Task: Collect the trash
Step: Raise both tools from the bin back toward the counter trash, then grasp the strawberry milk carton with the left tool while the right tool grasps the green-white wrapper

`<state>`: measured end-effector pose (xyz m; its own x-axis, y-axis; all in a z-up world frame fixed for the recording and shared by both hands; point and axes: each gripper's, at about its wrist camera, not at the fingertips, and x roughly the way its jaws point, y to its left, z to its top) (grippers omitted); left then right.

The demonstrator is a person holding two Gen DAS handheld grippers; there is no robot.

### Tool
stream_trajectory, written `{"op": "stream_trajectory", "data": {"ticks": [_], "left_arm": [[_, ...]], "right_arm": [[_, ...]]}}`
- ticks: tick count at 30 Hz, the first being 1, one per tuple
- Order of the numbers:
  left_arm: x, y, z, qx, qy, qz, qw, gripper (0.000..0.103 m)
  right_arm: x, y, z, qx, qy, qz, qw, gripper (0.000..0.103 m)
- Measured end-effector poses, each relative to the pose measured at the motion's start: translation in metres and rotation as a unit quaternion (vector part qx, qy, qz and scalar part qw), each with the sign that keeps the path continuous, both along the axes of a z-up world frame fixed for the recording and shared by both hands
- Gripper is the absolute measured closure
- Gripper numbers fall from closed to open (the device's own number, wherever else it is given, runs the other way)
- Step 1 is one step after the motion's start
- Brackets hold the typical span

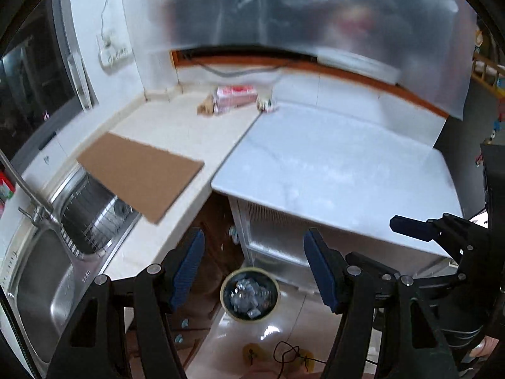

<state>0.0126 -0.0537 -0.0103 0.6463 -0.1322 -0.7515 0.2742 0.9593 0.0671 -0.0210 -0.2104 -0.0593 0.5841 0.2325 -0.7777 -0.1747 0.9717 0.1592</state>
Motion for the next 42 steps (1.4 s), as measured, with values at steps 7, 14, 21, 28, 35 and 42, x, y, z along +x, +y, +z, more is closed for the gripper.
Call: {"op": "stream_trajectory", "data": {"ticks": [7,14,21,28,35,42], "left_arm": [[0.006,-0.005,0.044,0.006,-0.031,0.016,0.9994,0.034],[0.042,0.012,0.082,0.018,-0.059,0.02,0.9979,0.029],[0.121,0.026,0.105,0.049,-0.079,-0.021,0.9955,0.025],[0.243,0.015,0.091,0.078,-0.073,-0.129,0.9859,0.023],[0.366,-0.013,0.026,0.095,-0.038,-0.223,0.9693,0.023],[0.461,-0.041,-0.045,0.122,0.004,-0.263,0.9571,0.023]], "right_arm": [[0.016,-0.008,0.047,0.006,-0.039,0.008,0.999,0.03],[0.059,-0.018,0.086,0.011,-0.059,0.009,0.998,0.03],[0.14,-0.031,0.101,0.029,-0.025,-0.026,0.999,0.03],[0.242,-0.05,0.081,0.038,0.005,-0.083,0.996,0.03],[0.337,-0.054,0.027,0.044,0.026,-0.109,0.993,0.03],[0.415,-0.057,-0.038,0.043,0.048,-0.125,0.99,0.031]]}}
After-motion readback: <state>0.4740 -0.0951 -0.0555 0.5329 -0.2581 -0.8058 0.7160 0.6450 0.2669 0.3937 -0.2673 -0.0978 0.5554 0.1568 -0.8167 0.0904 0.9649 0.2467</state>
